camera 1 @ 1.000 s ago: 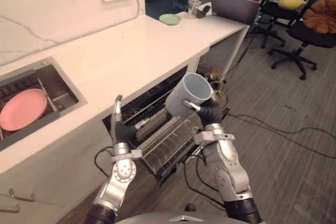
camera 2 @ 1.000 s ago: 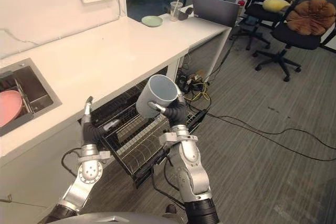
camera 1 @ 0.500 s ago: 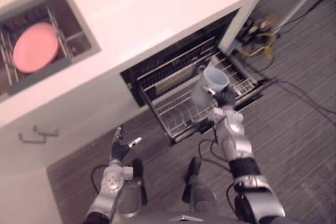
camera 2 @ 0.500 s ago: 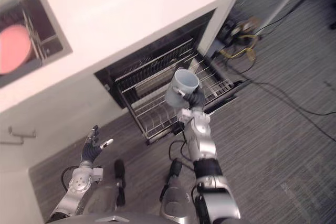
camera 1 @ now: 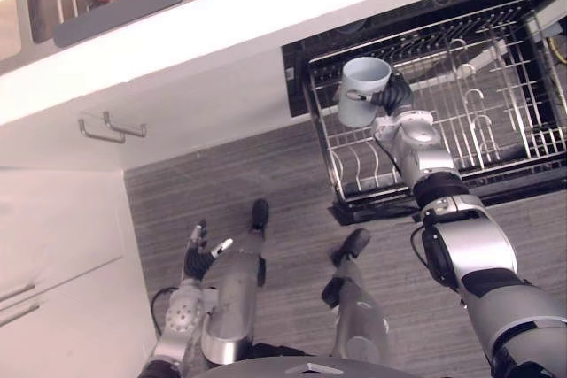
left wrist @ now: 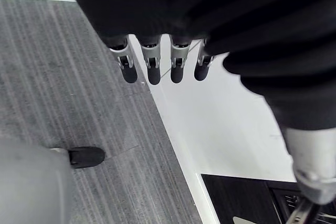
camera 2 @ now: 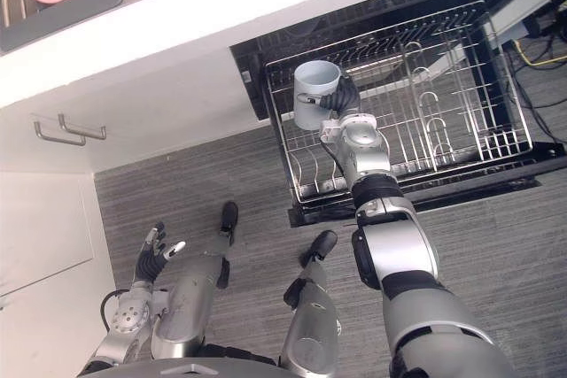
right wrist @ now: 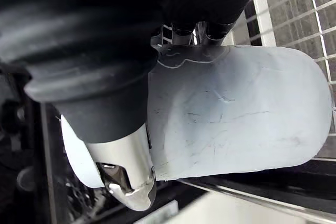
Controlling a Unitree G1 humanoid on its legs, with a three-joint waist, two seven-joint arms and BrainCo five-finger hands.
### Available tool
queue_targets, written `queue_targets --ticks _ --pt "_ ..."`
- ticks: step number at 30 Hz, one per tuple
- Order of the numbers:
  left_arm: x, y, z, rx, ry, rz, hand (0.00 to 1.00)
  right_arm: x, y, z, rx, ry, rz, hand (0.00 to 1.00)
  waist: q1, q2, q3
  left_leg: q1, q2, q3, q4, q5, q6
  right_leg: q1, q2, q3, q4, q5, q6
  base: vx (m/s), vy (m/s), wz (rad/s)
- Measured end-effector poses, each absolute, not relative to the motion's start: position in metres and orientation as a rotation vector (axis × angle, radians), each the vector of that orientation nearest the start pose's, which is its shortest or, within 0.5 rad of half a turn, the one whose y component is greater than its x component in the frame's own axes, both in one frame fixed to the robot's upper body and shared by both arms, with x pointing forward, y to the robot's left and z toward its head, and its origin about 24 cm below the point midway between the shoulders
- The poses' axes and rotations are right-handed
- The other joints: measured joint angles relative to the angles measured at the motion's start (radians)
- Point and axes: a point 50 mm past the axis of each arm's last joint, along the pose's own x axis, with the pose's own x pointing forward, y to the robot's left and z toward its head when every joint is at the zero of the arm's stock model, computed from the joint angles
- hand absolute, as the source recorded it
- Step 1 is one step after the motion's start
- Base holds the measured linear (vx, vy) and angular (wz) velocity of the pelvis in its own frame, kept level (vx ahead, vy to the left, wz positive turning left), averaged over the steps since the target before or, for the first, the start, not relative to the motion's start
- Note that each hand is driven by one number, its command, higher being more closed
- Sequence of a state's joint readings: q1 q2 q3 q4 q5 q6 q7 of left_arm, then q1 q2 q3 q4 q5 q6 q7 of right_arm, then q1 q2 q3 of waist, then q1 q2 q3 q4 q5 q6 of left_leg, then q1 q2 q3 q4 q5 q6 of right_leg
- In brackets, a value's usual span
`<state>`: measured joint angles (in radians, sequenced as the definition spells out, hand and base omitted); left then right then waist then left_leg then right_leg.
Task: Walk over to the sink, pick up the cup, carry it to the dishwasher, place the cup inside the dishwasher, then close the dishwasher door
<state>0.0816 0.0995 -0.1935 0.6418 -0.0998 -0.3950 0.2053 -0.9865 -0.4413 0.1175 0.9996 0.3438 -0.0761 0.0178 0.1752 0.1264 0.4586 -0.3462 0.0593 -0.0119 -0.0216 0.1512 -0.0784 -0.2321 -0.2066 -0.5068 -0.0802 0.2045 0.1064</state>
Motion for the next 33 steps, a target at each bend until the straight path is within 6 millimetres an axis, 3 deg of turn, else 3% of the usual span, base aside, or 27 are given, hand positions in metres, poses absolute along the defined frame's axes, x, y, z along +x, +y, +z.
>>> queue_targets --ticks 3,6,7,17,22,25,27,30,33 --pt "0.186 0.157 -0.084 0.043 0.359 0.094 0.0 0.409 -0.221 0.156 -0.17 0.014 -0.04 1.0 0.028 0.0 0.0 -0.003 -0.002 -0.007 0.0 0.002 0.001 0.002 -0.003 -0.006 0.0 0.0 0.0 0.0 -0.01 0.08" --pt "0.188 0.157 -0.084 0.032 0.36 0.084 0.0 0.41 -0.227 0.159 -0.221 0.054 -0.042 1.0 0.034 0.011 0.006 -0.008 -0.002 -0.02 -0.002 0.008 0.0 0.004 -0.003 -0.023 0.004 -0.003 0.001 -0.01 -0.015 0.12" --pt "0.188 0.157 -0.085 0.026 0.363 0.084 0.0 0.41 -0.228 0.161 -0.227 0.057 -0.036 0.0 0.034 0.013 0.008 -0.008 -0.001 -0.023 -0.012 0.015 -0.001 0.001 -0.003 -0.025 0.007 -0.004 0.001 -0.03 -0.024 0.09" --pt "0.19 0.156 -0.085 0.024 0.365 0.081 0.0 0.411 -0.233 0.154 -0.21 0.162 -0.056 0.0 0.034 0.019 0.013 0.018 0.007 -0.033 -0.054 0.046 -0.002 0.014 0.001 -0.036 0.01 -0.005 -0.001 0.01 -0.034 0.03" --pt "0.192 0.166 -0.084 0.02 0.36 0.121 0.0 0.406 -0.214 0.175 -0.14 -0.019 0.054 0.0 0.016 -0.004 0.017 0.056 0.024 -0.014 -0.055 0.042 -0.008 0.044 0.017 -0.023 0.003 -0.005 -0.005 0.01 -0.057 -0.11" --pt "0.188 0.182 -0.085 0.044 0.375 0.165 0.0 0.392 -0.186 0.159 -0.087 -0.079 0.173 0.0 0.0 -0.059 -0.001 0.087 0.043 0.013 -0.056 0.031 -0.022 0.056 0.035 0.006 0.0 -0.014 -0.016 0.04 -0.073 -0.29" --pt "0.179 0.195 -0.089 0.078 0.402 0.193 0.0 0.372 -0.165 0.127 -0.021 -0.061 0.242 0.0 -0.022 -0.117 -0.047 0.108 0.055 0.04 -0.056 0.018 -0.03 0.058 0.047 0.032 0.0 -0.019 -0.02 0.08 -0.066 -0.37" --pt "0.166 0.204 -0.098 0.134 0.461 0.208 0.0 0.34 -0.154 0.086 0.05 -0.004 0.29 0.0 -0.056 -0.169 -0.121 0.126 0.063 0.059 -0.056 0.004 -0.037 0.062 0.056 0.055 0.0 -0.028 -0.02 0.08 -0.043 -0.24" --pt "0.157 0.211 -0.105 0.159 0.516 0.24 0.0 0.31 -0.155 0.063 0.112 0.009 0.284 0.0 -0.081 -0.188 -0.177 0.153 0.064 0.077 -0.056 -0.009 -0.038 0.078 0.057 0.071 0.0 -0.032 -0.015 0.08 -0.017 -0.17"
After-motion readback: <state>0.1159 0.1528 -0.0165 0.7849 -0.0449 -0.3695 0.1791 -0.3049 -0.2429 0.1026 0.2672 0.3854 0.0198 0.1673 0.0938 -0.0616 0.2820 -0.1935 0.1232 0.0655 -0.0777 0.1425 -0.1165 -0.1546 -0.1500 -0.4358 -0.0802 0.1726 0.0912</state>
